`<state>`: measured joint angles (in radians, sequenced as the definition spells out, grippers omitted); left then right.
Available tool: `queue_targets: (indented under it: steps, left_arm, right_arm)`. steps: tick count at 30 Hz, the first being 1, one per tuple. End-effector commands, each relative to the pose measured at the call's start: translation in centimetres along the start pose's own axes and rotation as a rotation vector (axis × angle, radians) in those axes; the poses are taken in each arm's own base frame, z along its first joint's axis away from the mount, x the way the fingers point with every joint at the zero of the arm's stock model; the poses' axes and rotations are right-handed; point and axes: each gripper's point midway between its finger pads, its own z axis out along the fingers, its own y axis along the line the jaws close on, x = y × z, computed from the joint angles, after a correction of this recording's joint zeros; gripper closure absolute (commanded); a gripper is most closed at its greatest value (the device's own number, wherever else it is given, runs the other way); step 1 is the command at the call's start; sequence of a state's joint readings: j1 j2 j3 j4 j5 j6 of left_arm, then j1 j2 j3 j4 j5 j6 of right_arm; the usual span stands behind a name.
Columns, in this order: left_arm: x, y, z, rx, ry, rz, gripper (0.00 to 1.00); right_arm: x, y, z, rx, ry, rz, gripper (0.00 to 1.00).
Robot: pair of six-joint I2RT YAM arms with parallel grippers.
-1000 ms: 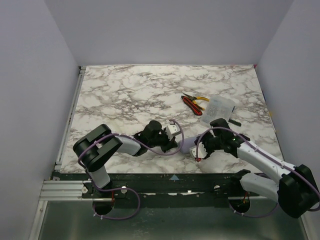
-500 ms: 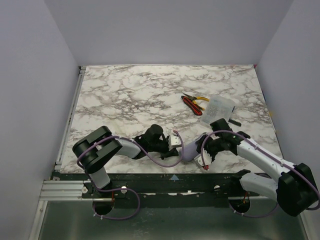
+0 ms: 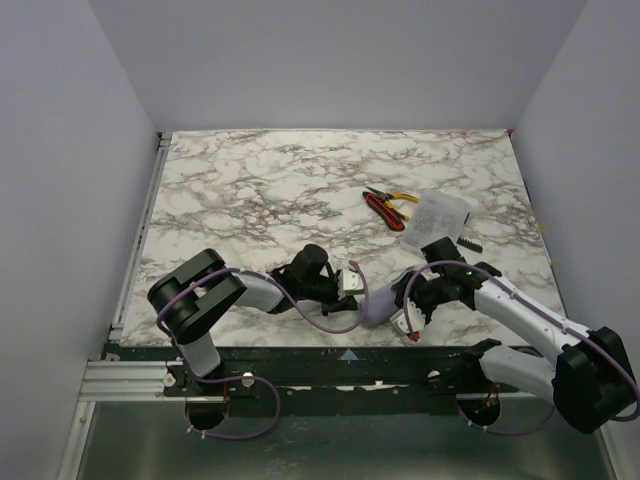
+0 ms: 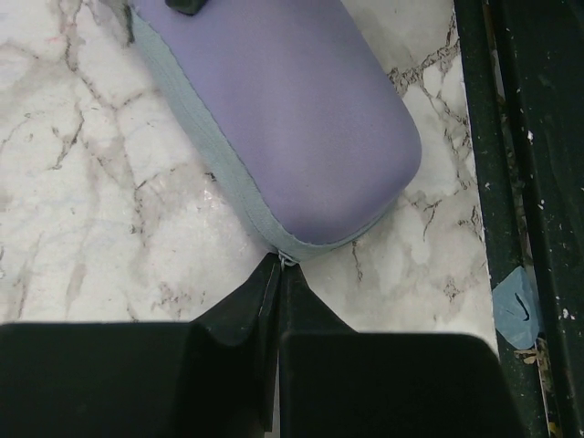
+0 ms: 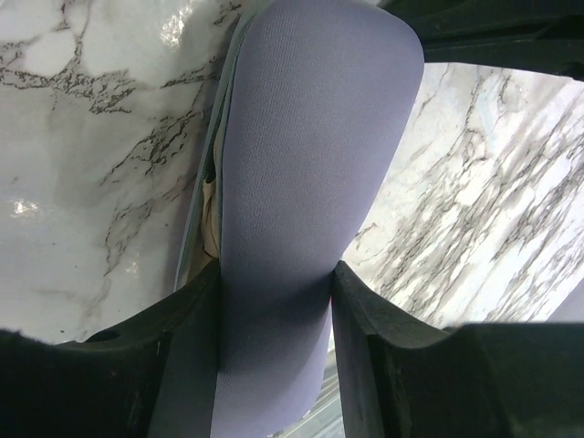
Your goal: Open the umbrella
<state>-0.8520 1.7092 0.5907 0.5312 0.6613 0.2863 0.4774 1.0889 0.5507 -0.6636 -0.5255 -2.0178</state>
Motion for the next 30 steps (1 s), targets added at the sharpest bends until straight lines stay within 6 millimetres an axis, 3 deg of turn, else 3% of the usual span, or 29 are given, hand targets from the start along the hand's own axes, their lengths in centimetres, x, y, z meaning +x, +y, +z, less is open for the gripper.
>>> queue_targets:
  steps: [1, 6, 11, 16, 21, 30]
  left_arm:
    - [-2.9, 4.9, -1.9, -0.176, -0.070, 0.117, 1.00]
    - [-3.2, 5.6, -1.6, -0.183, -0.070, 0.125, 1.00]
    - [-5.2, 7.3, 0.0, -0.183, -0.092, 0.115, 1.00]
    - [-5.9, 8.0, 1.2, -0.173, -0.090, 0.094, 1.00]
    - [-5.9, 9.6, 2.2, -0.213, -0.070, 0.010, 1.00]
    - [-8.6, 12.7, 3.7, -0.278, -0.091, -0.130, 1.00]
  right_arm:
    - [-6.9, 4.3, 1.1, -0.112, -0.312, -0.127, 0.68]
    - [-6.9, 4.0, 1.3, -0.097, -0.320, -0.141, 0.69]
    - [-6.5, 3.2, 1.8, -0.073, -0.318, -0.169, 0.69]
    - [-6.0, 2.7, 2.2, -0.057, -0.307, -0.199, 0.69]
    - [-6.0, 2.3, 2.3, -0.050, -0.317, -0.213, 0.68]
    - [-5.5, 1.4, 2.5, -0.039, -0.308, -0.198, 0.68]
